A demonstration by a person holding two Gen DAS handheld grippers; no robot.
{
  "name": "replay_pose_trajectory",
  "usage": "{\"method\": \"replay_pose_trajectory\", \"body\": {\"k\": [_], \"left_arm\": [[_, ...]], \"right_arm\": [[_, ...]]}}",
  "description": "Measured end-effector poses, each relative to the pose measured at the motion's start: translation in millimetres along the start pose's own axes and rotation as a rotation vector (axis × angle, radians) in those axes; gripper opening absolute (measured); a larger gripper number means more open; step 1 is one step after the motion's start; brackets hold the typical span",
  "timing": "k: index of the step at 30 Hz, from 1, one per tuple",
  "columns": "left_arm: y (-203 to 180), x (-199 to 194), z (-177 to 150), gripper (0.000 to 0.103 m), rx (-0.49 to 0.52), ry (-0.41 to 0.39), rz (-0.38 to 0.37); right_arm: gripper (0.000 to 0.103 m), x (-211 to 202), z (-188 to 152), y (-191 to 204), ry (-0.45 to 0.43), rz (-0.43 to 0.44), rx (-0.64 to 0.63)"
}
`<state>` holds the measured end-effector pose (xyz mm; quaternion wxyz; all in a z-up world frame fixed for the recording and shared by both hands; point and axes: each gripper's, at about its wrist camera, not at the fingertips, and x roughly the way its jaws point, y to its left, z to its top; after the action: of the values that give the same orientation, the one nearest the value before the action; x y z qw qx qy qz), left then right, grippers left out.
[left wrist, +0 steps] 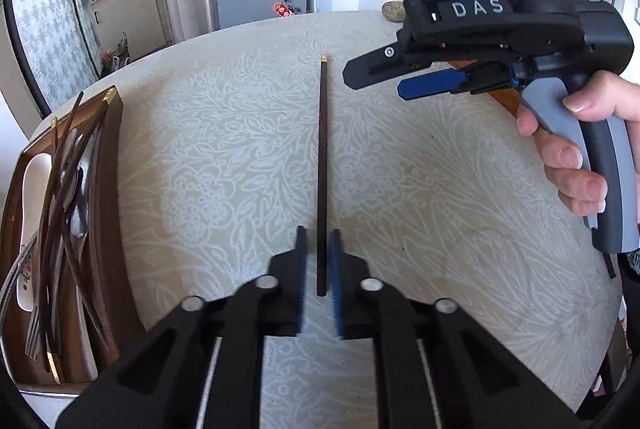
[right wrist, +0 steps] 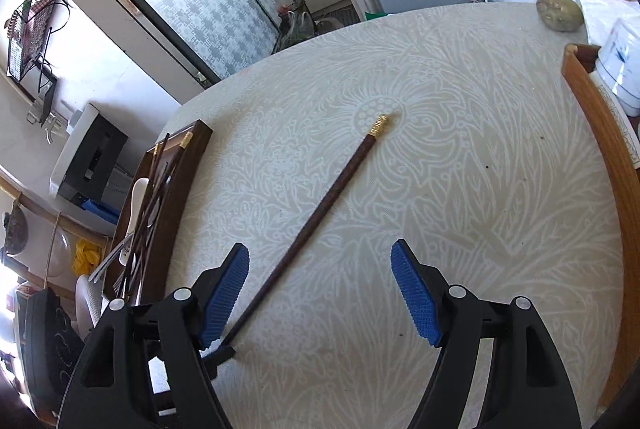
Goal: Organize utensils
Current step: 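Reach the left gripper to the last chopstick on the table and grasp it, then carry the chopstick into the tray and open the left gripper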
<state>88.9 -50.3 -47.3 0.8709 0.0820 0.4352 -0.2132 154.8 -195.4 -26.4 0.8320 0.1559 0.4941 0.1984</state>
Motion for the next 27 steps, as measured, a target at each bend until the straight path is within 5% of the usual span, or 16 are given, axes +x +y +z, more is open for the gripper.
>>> {"method": "replay_pose_trajectory", "body": {"k": [13, 16, 20, 27], "left_arm": [[-3.9, -30.1, 1.2, 0.005, -0.078, -0.108, -0.074], [-12.0, -40.6, 4.0, 0.005, -0.063, -0.136, -0.09], [-19.0, -45.0, 1.0, 0.005, -0.038, -0.144, -0.092], [-4.9, -48.1, -12.6, 0.005, -0.068, -0.144, -0.104]], "right_arm": [[0.077, 19.8, -0.5, 0.6, 0.024, 0.114, 0.103], [0.059, 26.7, 0.8, -0.6, 0.041, 0.191, 0.161], [0.018, 31.5, 1.4, 0.0, 0.029, 0.152, 0.16], [0.014, 23.2, 3.6, 21.9, -0.001, 0.125, 0.1]]}}
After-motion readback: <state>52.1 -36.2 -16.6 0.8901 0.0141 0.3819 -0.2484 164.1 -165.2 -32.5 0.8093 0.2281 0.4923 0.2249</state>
